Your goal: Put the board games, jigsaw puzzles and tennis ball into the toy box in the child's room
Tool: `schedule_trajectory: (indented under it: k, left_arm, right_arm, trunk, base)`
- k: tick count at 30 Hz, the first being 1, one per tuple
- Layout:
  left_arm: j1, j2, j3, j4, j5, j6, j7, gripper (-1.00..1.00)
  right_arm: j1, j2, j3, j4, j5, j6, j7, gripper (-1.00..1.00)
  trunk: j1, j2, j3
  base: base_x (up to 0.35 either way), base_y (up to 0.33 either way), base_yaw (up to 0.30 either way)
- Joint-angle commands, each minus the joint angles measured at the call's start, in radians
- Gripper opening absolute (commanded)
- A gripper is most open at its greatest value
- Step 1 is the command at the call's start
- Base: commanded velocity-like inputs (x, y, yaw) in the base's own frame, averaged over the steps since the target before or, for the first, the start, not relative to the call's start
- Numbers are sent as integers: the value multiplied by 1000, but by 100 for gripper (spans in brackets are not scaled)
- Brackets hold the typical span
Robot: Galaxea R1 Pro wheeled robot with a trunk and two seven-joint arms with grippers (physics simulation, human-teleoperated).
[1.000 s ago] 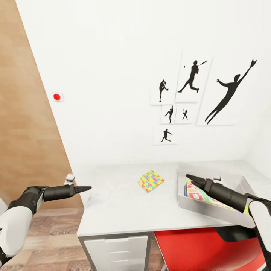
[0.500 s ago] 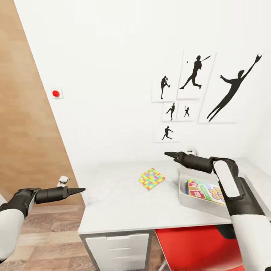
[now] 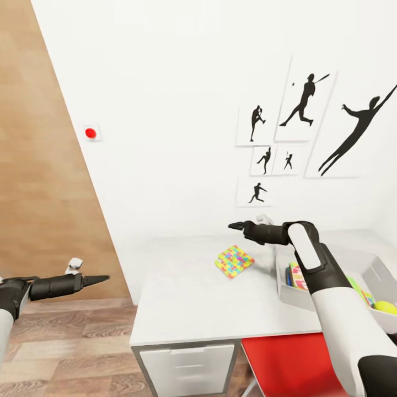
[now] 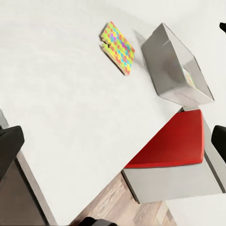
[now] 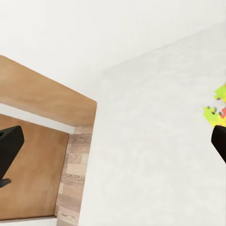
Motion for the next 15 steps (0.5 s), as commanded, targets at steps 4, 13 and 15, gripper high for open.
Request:
schedule_trajectory:
  k: [4,13,15]
  left_arm:
    - [-1,14,8,0,-1,10,-7,100]
    - [0,19,8,1,7,10,-7,100]
    - [0,19,8,1,6,10,-7,100]
  right_arm:
    - [-6,3,4,9,5,3,-7,100]
    - [-7,3,7,15,8,3,-20,100]
    - [-7,3,7,13,8,3,-34,100]
  trunk:
    - [1,-2,-4]
    - [1,-2,-5]
    - [1,-2,-5]
  base:
    - [53,27,0]
    - [11,6,0]
    - [5,6,0]
